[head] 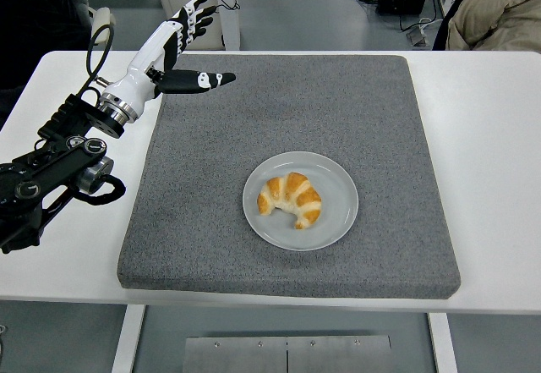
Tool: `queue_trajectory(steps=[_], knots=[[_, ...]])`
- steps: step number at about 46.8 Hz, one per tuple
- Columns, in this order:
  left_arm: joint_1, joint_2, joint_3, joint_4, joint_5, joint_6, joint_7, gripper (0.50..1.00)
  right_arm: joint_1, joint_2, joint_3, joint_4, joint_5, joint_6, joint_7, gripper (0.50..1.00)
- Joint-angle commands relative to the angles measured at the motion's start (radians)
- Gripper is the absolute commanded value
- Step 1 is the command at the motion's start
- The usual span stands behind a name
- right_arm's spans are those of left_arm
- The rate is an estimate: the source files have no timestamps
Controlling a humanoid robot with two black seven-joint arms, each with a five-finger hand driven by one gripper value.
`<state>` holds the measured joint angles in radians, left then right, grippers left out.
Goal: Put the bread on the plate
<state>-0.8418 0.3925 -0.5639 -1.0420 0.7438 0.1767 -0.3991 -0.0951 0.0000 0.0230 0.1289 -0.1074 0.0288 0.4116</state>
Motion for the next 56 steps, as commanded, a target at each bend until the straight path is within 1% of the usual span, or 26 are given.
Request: queue_trajectory(steps=[1,9,13,16,18,21,27,30,34,36,40,44,49,52,56], knots=[[-0.01,-0.023,-0.001,0.036,-0.052,0.0,-0.004,0.969,0.0,0.0,0.0,0.0,0.0,0.0,0.0,1.0],[-0.031,-0.093,-0.002,0.128,-0.188,0.007,-0.007,0.969,0.0,0.0,0.0,0.0,0.0,-0.001,0.0,1.0],[-0.034,-0.109,-0.002,0.164,-0.268,0.007,-0.007,0.969,0.0,0.0,0.0,0.0,0.0,-0.001,0.0,1.0],[-0.036,-0.129,-0.004,0.21,-0.303,0.007,-0.009,0.969,0.0,0.0,0.0,0.0,0.0,0.0,0.0,1.0],[-0.04,-0.155,-0.011,0.246,-0.326,0.007,-0.009,0.969,0.0,0.0,0.0,0.0,0.0,0.0,0.001,1.0],[-0.054,-0.191,-0.025,0.301,-0.356,0.007,-0.02,0.969,0.0,0.0,0.0,0.0,0.0,-0.001,0.0,1.0],[-0.068,-0.239,-0.053,0.399,-0.409,0.006,-0.043,0.971,0.0,0.0,0.0,0.0,0.0,0.0,0.0,1.0],[-0.075,-0.253,-0.067,0.425,-0.44,0.001,-0.052,0.969,0.0,0.0,0.0,0.0,0.0,-0.001,0.0,1.0],[-0.079,-0.254,-0.076,0.441,-0.478,-0.008,-0.056,0.971,0.0,0.0,0.0,0.0,0.0,-0.001,0.0,1.0],[-0.08,-0.254,-0.076,0.45,-0.5,-0.023,-0.056,0.971,0.0,0.0,0.0,0.0,0.0,-0.001,0.001,1.0],[-0.085,-0.265,-0.085,0.48,-0.569,-0.086,-0.056,0.971,0.0,0.0,0.0,0.0,0.0,0.0,0.0,1.0],[-0.105,-0.291,-0.093,0.565,-0.616,-0.124,-0.055,0.971,0.0,0.0,0.0,0.0,0.0,0.0,0.001,1.0],[-0.135,-0.333,-0.096,0.666,-0.63,-0.18,-0.053,0.971,0.005,0.0,0.002,0.009,0.0,0.002,0.001,1.0],[-0.137,-0.334,-0.113,0.68,-0.63,-0.21,-0.053,0.971,0.008,0.0,0.002,0.011,0.0,0.003,0.0,1.0],[-0.135,-0.334,-0.137,0.685,-0.633,-0.227,-0.053,0.971,0.009,0.0,0.002,0.012,0.0,0.003,0.001,1.0]])
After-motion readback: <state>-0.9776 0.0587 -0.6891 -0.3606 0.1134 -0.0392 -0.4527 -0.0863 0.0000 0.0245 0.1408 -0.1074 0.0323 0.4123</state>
